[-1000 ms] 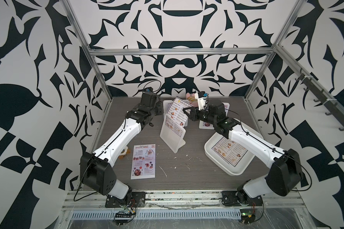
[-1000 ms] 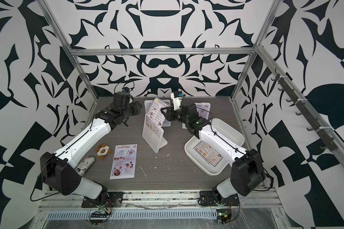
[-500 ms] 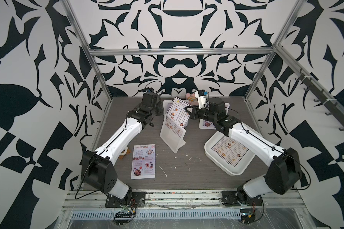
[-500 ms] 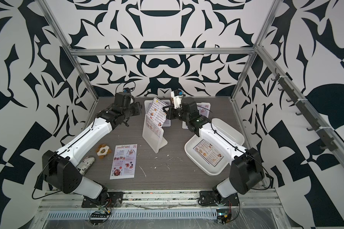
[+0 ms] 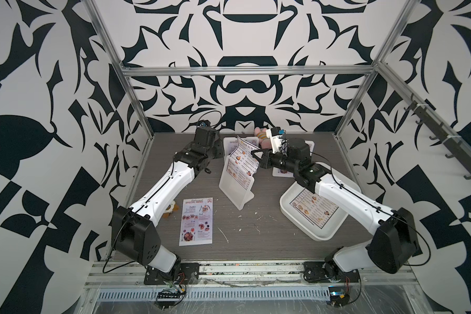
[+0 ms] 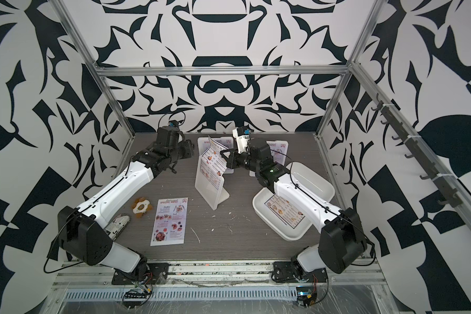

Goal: Replace the menus in the menu holders
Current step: Insert the menu into the menu holder.

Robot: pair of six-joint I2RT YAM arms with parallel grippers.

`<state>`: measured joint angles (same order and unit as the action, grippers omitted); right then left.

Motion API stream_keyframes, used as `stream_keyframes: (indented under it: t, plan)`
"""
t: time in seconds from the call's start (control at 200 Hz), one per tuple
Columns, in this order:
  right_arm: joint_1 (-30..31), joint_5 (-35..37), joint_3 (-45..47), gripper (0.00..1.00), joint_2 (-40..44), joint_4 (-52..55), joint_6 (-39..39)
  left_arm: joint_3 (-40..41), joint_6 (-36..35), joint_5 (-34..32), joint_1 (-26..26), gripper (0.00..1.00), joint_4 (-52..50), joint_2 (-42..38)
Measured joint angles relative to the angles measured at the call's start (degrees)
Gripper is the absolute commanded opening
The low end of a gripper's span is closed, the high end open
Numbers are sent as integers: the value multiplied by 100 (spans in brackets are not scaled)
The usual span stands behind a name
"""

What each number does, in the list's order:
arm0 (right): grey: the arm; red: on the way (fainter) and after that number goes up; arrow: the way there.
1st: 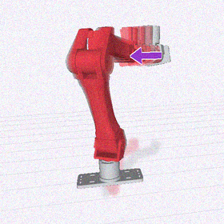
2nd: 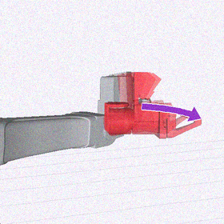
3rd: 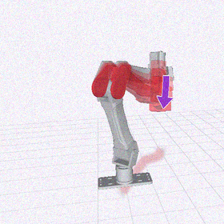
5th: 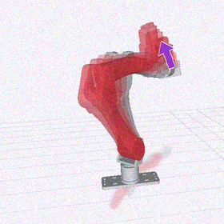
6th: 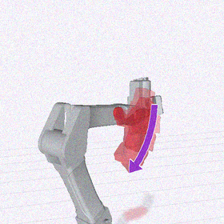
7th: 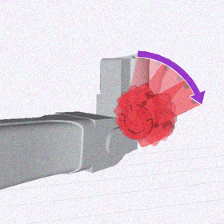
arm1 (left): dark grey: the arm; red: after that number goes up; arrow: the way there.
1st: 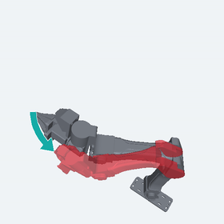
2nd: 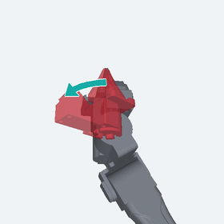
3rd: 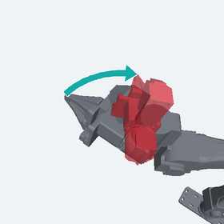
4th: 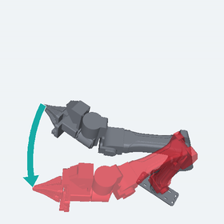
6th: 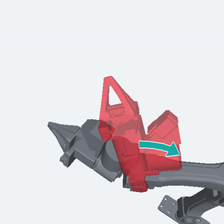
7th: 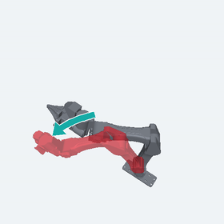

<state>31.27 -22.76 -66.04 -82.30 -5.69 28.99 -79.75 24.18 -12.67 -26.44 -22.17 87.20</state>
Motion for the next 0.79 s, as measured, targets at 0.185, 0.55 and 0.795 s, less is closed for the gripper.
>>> stream_keyframes:
  t: [0.185,0.55,0.795]
  plan:
    - [50,-61,50,3,0,-107,96,0,-2,0,0,52,0,0]
    - [114,-101,428,7,15,-483,570,0,-11,-2,0,59,0,0]
    - [275,-101,553,12,15,-575,752,-4,-11,125,0,72,-2,0]
